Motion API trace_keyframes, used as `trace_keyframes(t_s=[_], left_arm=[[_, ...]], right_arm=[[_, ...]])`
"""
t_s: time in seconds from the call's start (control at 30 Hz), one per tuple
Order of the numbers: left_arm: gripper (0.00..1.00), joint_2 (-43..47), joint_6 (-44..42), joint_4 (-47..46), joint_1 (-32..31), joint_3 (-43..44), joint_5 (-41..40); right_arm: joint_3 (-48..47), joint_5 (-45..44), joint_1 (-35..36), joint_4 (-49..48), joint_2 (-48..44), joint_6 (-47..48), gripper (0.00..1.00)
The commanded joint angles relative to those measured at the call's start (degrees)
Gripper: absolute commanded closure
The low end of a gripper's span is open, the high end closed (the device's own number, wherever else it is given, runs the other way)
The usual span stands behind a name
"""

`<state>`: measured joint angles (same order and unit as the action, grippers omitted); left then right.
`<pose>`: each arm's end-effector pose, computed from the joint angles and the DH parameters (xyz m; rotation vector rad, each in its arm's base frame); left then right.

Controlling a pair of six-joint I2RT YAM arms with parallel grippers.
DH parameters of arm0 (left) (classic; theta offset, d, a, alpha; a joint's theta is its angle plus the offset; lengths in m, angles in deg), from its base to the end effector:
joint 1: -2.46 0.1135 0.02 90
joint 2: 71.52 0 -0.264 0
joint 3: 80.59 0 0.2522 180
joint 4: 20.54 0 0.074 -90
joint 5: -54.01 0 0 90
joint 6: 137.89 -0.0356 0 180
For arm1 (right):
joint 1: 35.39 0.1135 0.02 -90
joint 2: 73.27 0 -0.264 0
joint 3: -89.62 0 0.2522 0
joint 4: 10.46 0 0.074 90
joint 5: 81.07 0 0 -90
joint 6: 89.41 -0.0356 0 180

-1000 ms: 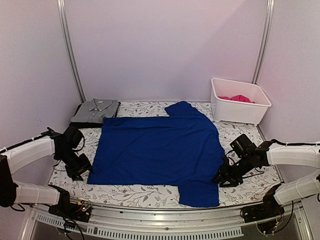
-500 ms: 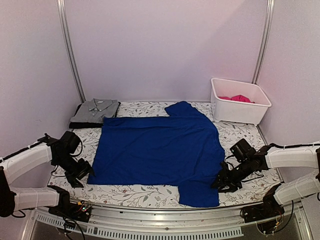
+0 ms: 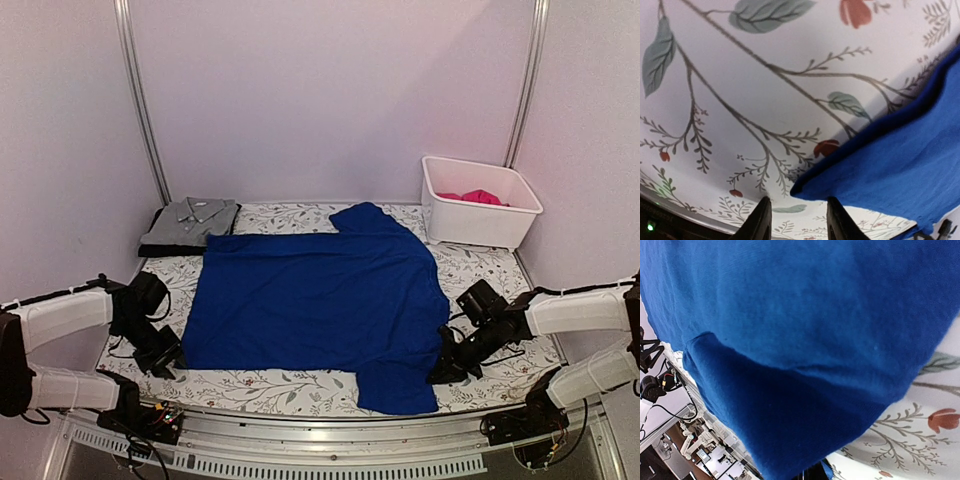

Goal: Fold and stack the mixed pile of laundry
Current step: Pick up the flattened T-shirt from the center of the board.

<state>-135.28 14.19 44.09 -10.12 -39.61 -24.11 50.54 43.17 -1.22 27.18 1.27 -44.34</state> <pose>0.1357 -0.0378 0.1439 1.2653 -2.7617 0.2930 0.1419 0.1205 0.1227 -0.1365 -2.8320 -0.9406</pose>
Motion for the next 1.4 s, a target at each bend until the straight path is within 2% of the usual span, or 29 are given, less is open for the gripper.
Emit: trace_keyframes(t_s=[0.0, 0.17, 0.33, 0.37, 0.43, 0.47, 0.57, 0.77, 0.93, 1.17, 1.37], left_arm=[[0.72, -0.34, 0.23, -2.65, 0.43, -1.0, 0.06], [0.89, 1.19, 0.34, -1.5, 0.45, 0.17, -1.18], [0.96, 1.23, 0.25, -0.88, 0.52, 1.13, -1.9], [0.89, 1.19, 0.17, -0.26, 0.46, 1.68, -2.22], [0.69, 1.3, 0.12, 1.67, 0.46, 2.98, -3.42], [0.65, 1.47, 0.0, 2.17, 0.46, 3.46, -3.97], [0.59, 1.49, 0.5, 2.48, 0.45, 4.23, -5.3], [0.6, -2.92, -0.98, -1.83, 0.63, 2.96, -4.9], [0.68, -5.76, -1.82, -4.02, 0.71, 1.73, -3.94], [1.0, -3.6, -1.53, -1.82, 0.82, 2.79, -3.66], [1.0, -2.28, -2.63, 1.11, 0.88, 6.26, -2.72]], right_arm=[[-1.67, -1.32, 0.28, 1.75, -3.32, 1.06, 1.0], [-2.18, -0.93, 0.28, 2.05, -5.63, 2.19, 1.0], [-3.09, -0.56, 0.28, 2.33, -6.29, 2.9, 1.0], [-3.27, -0.58, 0.28, 2.34, -6.32, 2.98, 1.0], [-3.5, -0.33, 0.29, 2.31, -5.89, 3.29, 1.0], [-3.63, -0.24, 0.28, 2.31, -5.46, 3.48, 1.0], [-3.85, -0.23, 0.2, 2.01, -4.61, 3.95, 1.0], [-4.39, -0.05, 0.08, 1.68, -3.37, 4.67, 1.0], [-4.39, 0.04, -0.08, 2.03, -3.56, 4.67, 1.0], [-4.68, 0.32, -0.16, 2.22, -5.33, 4.67, 1.0], [-6.45, 0.82, -0.16, 2.99, -6.97, 5.7, 1.0]])
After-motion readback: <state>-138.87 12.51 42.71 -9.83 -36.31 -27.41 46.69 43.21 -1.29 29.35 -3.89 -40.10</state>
